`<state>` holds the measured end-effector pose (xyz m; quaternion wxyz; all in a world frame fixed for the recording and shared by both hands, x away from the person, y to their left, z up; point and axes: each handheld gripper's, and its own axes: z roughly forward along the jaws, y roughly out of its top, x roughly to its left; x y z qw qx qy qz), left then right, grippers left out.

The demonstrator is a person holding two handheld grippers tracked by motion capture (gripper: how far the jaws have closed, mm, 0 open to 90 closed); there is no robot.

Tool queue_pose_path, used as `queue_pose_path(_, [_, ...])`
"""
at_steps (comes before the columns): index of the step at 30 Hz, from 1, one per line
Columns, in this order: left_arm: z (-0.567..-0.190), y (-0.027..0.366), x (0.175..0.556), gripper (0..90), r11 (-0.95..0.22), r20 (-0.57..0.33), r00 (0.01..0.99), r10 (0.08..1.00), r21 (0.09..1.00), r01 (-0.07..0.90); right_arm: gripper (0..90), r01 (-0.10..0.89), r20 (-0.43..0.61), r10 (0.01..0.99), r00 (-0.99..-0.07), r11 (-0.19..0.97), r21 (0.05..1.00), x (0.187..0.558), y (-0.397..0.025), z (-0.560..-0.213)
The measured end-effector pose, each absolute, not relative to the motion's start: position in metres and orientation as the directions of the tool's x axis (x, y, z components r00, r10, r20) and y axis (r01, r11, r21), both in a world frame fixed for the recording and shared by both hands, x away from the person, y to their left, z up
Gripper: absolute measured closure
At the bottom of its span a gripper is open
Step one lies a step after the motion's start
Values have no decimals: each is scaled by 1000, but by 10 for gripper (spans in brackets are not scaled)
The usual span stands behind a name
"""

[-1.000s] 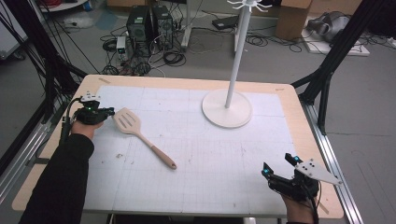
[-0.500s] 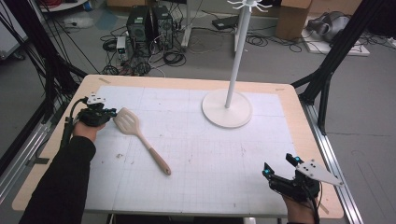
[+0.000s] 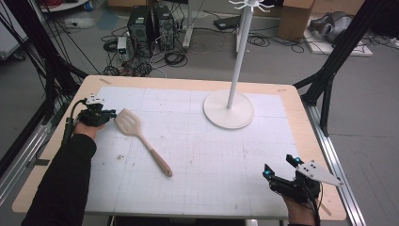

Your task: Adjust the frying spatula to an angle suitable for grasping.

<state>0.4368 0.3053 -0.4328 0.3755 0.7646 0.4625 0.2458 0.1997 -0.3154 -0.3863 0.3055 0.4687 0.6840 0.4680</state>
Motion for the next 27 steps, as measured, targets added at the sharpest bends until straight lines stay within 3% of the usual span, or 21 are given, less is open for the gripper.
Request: queue_pose_path(27, [-426,290,415,897,-343,-15,523,852,740,579,151,352,23,929,-369,117,929,199,-317,-385])
